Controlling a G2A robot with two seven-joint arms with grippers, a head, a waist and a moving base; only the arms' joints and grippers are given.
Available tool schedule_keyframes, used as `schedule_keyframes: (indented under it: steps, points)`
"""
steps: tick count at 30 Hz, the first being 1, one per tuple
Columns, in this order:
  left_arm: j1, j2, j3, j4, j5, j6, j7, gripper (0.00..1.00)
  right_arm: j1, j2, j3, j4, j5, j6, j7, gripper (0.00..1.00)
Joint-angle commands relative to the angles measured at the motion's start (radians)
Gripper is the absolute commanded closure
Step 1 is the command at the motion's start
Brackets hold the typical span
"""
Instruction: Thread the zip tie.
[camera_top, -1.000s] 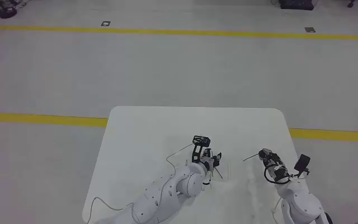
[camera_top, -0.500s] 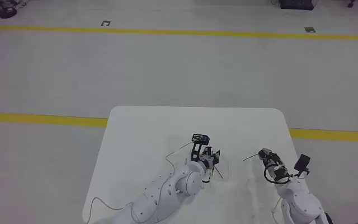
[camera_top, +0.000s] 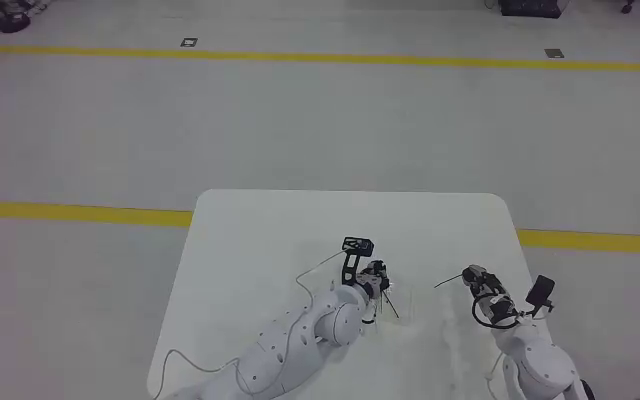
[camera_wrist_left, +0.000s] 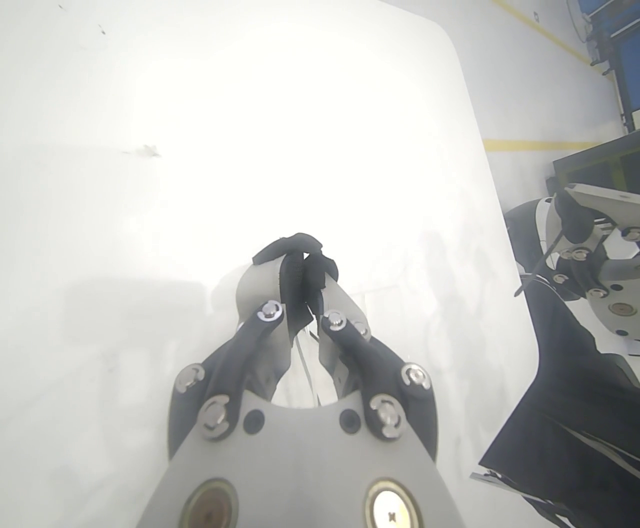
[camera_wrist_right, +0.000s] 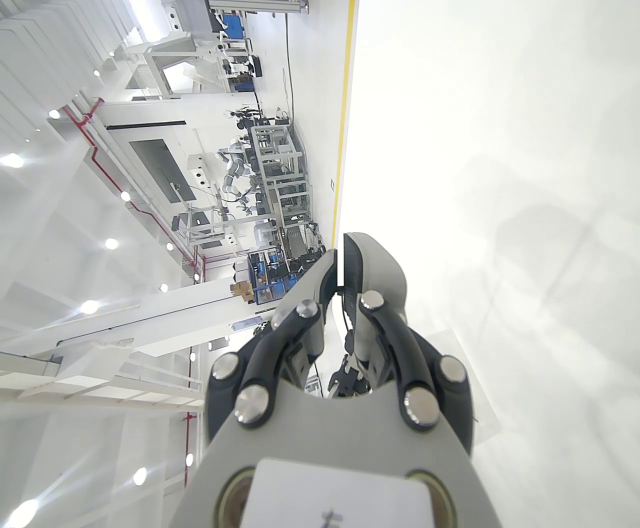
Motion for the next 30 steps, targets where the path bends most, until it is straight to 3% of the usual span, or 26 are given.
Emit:
schedule_keyframes:
  steps: [1, 7, 15, 23, 26, 30]
  points:
    - [-0.001, -0.001, -0.001, 0.002, -0.001, 0.0, 0.002, 1.0, 0.001, 0.0, 0.001, 0.002, 0.001, 0.0, 0.002, 1.0]
    - [0.001, -0.004, 0.001, -0.005, -0.006, -0.008, 0.01, 1.0, 0.005, 0.001, 0.003, 0.009, 0.006, -0.001, 0.006, 1.0]
    - [0.035, -0.002, -0.013, -0.094, -0.053, -0.07, 0.035, 1.0, 0.003, 0.001, 0.015, 0.024, 0.033, -0.034, 0.027, 1.0]
    - [0.087, 0.01, -0.025, -0.224, -0.05, -0.151, 0.086, 1.0, -0.026, 0.003, 0.064, 0.056, 0.1, -0.133, 0.077, 1.0]
    - [0.097, 0.013, -0.02, -0.248, -0.009, -0.14, 0.113, 1.0, -0.042, 0.005, 0.089, 0.071, 0.129, -0.173, 0.11, 1.0]
    - [0.097, 0.013, -0.02, -0.248, -0.009, -0.14, 0.113, 1.0, -0.04, 0.006, 0.096, 0.084, 0.141, -0.206, 0.128, 1.0]
